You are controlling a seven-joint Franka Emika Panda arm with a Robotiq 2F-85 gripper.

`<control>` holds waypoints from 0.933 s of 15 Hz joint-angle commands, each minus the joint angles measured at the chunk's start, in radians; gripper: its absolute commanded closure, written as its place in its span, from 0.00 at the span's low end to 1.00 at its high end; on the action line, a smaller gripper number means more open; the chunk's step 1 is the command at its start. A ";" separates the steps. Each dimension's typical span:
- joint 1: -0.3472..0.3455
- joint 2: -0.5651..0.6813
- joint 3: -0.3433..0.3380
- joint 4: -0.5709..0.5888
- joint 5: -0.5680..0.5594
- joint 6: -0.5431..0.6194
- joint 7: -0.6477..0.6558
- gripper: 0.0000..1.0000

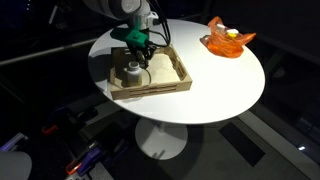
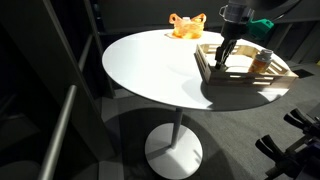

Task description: Place the lid on the bottle

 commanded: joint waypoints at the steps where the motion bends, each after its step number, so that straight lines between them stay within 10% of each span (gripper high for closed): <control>1: 0.003 -0.032 -0.013 0.009 -0.024 -0.031 0.029 0.81; 14: -0.010 -0.234 -0.048 -0.032 -0.054 -0.171 0.029 0.81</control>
